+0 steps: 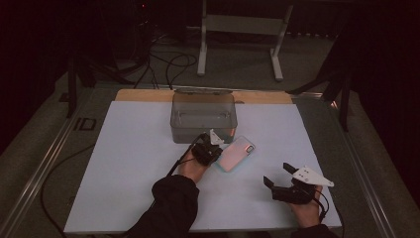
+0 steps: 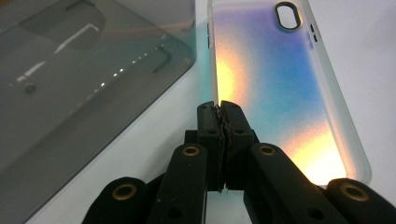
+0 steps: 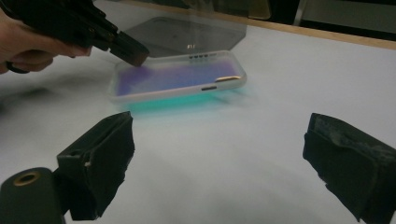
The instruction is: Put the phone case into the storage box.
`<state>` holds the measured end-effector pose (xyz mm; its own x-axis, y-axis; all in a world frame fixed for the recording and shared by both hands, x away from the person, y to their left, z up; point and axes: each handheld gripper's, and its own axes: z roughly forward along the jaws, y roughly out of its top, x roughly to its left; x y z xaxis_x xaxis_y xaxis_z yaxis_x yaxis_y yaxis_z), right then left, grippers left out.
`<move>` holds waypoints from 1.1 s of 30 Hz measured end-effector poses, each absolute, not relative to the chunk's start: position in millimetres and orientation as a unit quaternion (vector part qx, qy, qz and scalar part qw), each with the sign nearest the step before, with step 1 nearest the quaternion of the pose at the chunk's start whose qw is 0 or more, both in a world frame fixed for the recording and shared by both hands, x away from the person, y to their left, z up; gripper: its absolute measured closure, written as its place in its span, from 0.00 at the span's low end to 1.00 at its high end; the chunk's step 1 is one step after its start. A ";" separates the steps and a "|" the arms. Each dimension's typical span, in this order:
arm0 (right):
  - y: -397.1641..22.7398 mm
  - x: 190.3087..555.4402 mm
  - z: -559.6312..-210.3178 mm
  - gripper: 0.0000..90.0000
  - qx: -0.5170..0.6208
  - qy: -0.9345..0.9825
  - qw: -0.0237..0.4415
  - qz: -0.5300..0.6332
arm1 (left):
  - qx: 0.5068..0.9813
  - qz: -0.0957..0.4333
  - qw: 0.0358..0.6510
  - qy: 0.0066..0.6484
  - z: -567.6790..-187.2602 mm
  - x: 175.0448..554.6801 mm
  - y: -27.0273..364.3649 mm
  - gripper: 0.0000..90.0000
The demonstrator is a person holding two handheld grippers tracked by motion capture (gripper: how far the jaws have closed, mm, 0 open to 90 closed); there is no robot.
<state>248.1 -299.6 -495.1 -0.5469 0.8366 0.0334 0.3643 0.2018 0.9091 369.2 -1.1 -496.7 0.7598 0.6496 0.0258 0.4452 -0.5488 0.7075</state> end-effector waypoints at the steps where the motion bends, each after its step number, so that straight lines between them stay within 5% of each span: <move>1: -299.6 248.2 -495.2 0.10 0.408 0.736 0.245 0.482 | 0.866 0.145 0.361 0.315 -492.6 367.6 1.4 0.99; 33: -296.8 249.0 -495.3 0.10 0.411 0.731 0.226 0.496 | 0.830 0.175 0.425 0.317 -442.4 342.8 40.0 0.99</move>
